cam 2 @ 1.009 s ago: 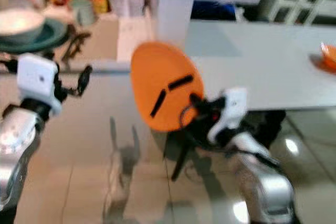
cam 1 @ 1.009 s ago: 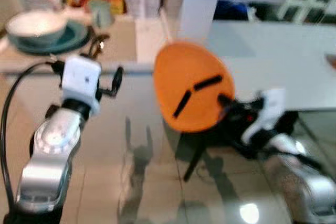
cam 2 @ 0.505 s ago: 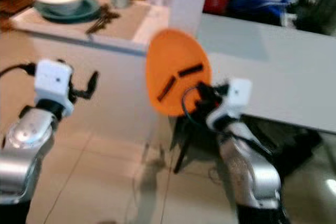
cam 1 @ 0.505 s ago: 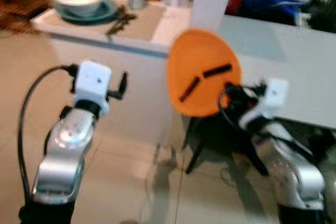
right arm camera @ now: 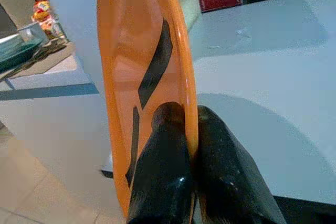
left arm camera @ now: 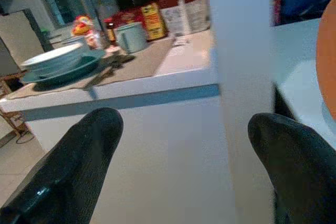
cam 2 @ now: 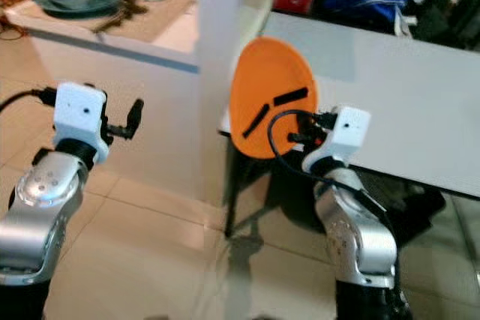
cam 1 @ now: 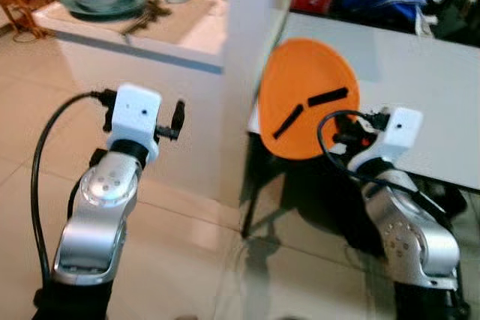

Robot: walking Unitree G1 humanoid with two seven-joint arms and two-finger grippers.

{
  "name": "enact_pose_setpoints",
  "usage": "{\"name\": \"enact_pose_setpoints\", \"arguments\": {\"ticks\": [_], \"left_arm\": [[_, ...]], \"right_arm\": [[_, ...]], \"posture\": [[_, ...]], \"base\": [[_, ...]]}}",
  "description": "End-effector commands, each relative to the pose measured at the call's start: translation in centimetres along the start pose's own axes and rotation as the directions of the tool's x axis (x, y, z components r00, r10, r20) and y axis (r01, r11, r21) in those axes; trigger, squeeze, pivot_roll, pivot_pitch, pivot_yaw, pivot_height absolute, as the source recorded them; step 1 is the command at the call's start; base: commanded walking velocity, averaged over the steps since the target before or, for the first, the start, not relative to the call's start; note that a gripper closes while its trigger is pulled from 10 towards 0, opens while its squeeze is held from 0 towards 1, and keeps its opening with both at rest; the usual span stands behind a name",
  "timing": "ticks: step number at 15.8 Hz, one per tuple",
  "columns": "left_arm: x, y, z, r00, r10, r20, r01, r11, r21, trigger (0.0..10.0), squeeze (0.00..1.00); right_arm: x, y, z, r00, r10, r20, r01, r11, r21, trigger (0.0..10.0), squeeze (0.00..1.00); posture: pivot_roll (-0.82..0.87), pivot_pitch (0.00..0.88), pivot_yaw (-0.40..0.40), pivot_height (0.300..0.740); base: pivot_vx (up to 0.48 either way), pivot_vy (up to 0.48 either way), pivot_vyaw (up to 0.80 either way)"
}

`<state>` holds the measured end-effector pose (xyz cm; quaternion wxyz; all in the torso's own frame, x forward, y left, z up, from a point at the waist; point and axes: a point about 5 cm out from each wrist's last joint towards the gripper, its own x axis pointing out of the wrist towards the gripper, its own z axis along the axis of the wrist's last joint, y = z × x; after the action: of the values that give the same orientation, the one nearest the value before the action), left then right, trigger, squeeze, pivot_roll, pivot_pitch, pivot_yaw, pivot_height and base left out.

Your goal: Setting the table

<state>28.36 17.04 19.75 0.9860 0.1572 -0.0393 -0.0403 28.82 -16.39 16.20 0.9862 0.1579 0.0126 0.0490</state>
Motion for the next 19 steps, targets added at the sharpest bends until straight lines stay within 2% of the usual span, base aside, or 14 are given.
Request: {"name": "enact_pose_setpoints", "arguments": {"ticks": [1, 3, 5, 8, 9, 11, 12, 15, 17, 19], "left_arm": [[0.0, -0.6, 0.1, 1.000, -0.023, 0.004, 0.023, 1.000, 0.005, 10.0, 0.00], [0.0, -0.5, 0.0, 1.000, -0.011, 0.000, 0.011, 1.000, 0.001, 10.0, 0.00], [0.0, -0.5, 0.1, 1.000, -0.013, 0.002, 0.013, 1.000, 0.000, 10.0, 0.00], [0.0, -0.6, 0.1, 1.000, -0.014, 0.005, 0.014, 1.000, -0.005, 10.0, 0.00], [0.0, -0.6, 0.2, 1.000, -0.015, 0.007, 0.015, 1.000, -0.006, 10.0, 0.00], [0.1, -0.6, 0.3, 1.000, -0.017, 0.012, 0.017, 1.000, -0.007, 10.0, 0.00], [0.1, -0.6, 0.3, 1.000, -0.016, 0.013, 0.016, 1.000, -0.008, 10.0, 0.00], [0.1, -0.7, 0.4, 1.000, -0.021, 0.016, 0.021, 1.000, -0.009, 10.0, 0.00], [0.1, -0.8, 0.5, 0.999, -0.031, 0.029, 0.032, 0.999, -0.017, 10.0, 0.00], [0.3, -0.8, 0.5, 0.999, -0.028, 0.015, 0.029, 0.998, -0.063, 10.0, 0.00]], "right_arm": [[0.1, -0.7, 1.3, 0.998, -0.037, 0.049, 0.037, 0.999, 0.003, 10.0, 0.00], [0.3, -0.9, 1.2, 0.998, -0.061, 0.029, 0.061, 0.998, 0.024, 10.0, 0.00], [0.4, -0.9, 1.3, 0.998, -0.061, 0.034, 0.061, 0.998, 0.010, 10.0, 0.00], [0.7, -1.2, 1.7, 0.996, -0.071, 0.048, 0.068, 0.997, 0.046, 10.0, 0.00], [0.7, -1.3, 1.8, 0.996, -0.074, 0.042, 0.070, 0.993, 0.096, 10.0, 0.00], [0.7, -0.8, 1.9, 1.000, -0.020, 0.011, 0.016, 0.947, 0.320, 10.0, 0.00], [0.7, -0.9, 2.0, 1.000, -0.006, 0.016, 0.000, 0.928, 0.373, 10.0, 0.00], [0.4, -1.5, 2.2, 1.000, -0.013, 0.003, 0.011, 0.900, 0.435, 10.0, 0.00], [0.4, -1.6, 1.7, 0.999, -0.023, -0.030, 0.034, 0.905, 0.424, 10.0, 0.00], [0.4, -1.4, 1.5, 0.998, -0.004, -0.056, 0.029, 0.893, 0.448, 10.0, 0.00]], "posture": [[0.04, 0.039, -0.024, 0.740], [0.04, 0.041, -0.026, 0.740], [0.04, 0.042, -0.028, 0.740], [0.04, 0.041, -0.026, 0.740], [0.04, 0.041, -0.026, 0.740], [0.04, 0.042, -0.026, 0.740], [0.04, 0.042, -0.026, 0.740], [0.04, 0.042, -0.022, 0.740], [0.04, 0.042, -0.022, 0.740], [0.03, 0.041, -0.021, 0.740]], "base": [[0.000, -0.480, 0.00], [0.000, -0.480, 0.00], [0.000, -0.480, 0.00], [0.000, -0.480, 0.00], [0.000, -0.480, 0.00], [0.000, -0.476, 0.00], [0.000, -0.480, 0.00], [0.000, -0.480, 0.00], [0.000, -0.480, 0.00], [0.000, 0.000, 0.00]]}}
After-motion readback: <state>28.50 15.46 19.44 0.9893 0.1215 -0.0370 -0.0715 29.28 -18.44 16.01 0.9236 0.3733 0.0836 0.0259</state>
